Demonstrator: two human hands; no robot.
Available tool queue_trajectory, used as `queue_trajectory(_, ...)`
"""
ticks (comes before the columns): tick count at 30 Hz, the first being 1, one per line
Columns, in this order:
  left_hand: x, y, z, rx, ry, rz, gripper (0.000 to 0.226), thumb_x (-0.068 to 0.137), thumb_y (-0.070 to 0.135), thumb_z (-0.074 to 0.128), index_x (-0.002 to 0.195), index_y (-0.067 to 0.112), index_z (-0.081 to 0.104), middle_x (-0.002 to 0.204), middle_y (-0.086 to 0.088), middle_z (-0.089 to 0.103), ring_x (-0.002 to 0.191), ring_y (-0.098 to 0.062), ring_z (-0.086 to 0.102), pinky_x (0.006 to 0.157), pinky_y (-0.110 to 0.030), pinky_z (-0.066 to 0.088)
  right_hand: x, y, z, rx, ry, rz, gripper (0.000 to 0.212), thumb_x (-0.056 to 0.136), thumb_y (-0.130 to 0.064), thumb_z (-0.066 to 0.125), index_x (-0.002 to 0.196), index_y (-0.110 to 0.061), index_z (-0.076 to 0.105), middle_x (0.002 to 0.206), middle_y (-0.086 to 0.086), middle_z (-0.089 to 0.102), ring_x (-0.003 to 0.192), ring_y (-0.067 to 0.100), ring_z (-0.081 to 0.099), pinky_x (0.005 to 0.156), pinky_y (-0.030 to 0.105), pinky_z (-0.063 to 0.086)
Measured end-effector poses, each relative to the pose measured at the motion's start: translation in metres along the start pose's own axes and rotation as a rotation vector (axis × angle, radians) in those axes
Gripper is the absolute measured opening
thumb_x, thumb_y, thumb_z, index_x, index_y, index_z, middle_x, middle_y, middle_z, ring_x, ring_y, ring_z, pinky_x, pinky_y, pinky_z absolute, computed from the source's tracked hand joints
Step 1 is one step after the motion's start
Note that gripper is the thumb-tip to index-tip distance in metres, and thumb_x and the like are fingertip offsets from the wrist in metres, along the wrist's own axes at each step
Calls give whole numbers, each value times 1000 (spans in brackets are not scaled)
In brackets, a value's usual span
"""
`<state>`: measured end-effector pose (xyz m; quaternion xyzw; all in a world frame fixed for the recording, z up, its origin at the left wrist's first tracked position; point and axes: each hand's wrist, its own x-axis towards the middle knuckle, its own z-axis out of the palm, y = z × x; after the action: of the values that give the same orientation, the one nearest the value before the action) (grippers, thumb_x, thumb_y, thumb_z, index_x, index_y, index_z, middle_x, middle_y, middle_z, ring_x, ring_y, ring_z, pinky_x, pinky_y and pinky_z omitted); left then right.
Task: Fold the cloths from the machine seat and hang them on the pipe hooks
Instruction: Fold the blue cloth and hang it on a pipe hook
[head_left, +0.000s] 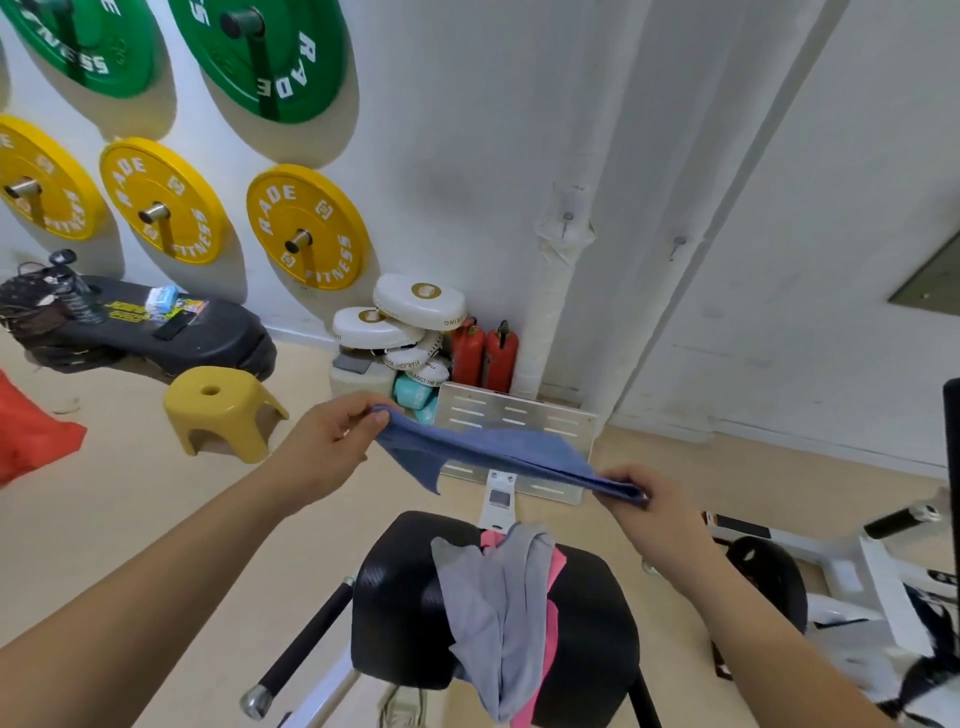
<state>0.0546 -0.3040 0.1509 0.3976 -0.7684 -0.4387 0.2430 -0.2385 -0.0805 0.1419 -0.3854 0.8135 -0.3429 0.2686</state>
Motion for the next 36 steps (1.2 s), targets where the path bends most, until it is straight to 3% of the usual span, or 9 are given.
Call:
queue_trajectory(3,-37,-32,18,-54,-60,-149,25,107,18,50,108,25,73,100,11,71,99,-16,66,76,-31,64,-24,26,22,-23,-82,50,23,98,-14,66,100,-35,76,90,-12,74,82,-1,64,70,13,43)
queue_trajectory(6,-86,-66,44,-32,-132,-267,26,107,16,48,103,20,74,101,-7,72,100,-26,68,86,-37,63,-54,59,45,-161,-238,82,34,101,-17,59,97,-49,72,85,-21,72,77,-5,64,70,15,43)
queue_trajectory(10,-144,-107,65,165,-197,-345,25,106,21,47,96,21,70,87,-5,70,80,-19,63,86,-48,55,-92,90,70,-217,-421,184,24,106,-21,49,103,-31,71,90,-12,69,79,1,59,70,13,42)
queue_trajectory(15,-167,-108,72,216,-173,-356,27,108,27,41,96,28,66,90,7,70,84,-12,64,75,-27,53,-102,111,77,-223,-463,243,22,105,-25,48,98,-17,68,89,9,67,86,19,64,82,30,52)
queue_trajectory(17,-164,-109,77,235,-165,-361,27,109,29,39,97,30,64,90,7,69,84,-10,63,72,-25,51,-96,112,76,-189,-457,246,25,105,-26,49,100,-12,68,96,15,69,92,26,66,82,30,53)
queue_trajectory(20,-144,-119,87,241,-180,-396,27,109,34,37,100,31,62,95,8,68,88,-12,64,78,-29,54,-75,112,80,-145,-413,262,24,106,-28,49,98,-15,67,90,10,68,85,21,65,76,23,49)
queue_trajectory(28,-63,-163,123,262,-236,-515,16,106,26,46,103,26,61,96,6,64,89,-14,61,76,-20,43,9,126,114,-148,-279,345,12,99,-24,62,92,-14,63,83,9,68,76,22,62,66,25,46)
queue_trajectory(32,-31,-195,130,367,-313,-597,16,103,25,48,99,27,63,94,5,70,89,-18,66,78,-26,51,51,133,134,-251,-338,399,21,100,-20,57,79,-21,51,74,-2,56,66,10,51,59,20,37)
queue_trajectory(36,-7,-213,136,535,-451,-628,17,100,27,43,98,28,60,94,3,68,83,-17,65,79,-32,58,80,141,145,-294,-455,493,6,101,-24,58,96,-22,62,86,-6,64,77,6,58,73,21,48)
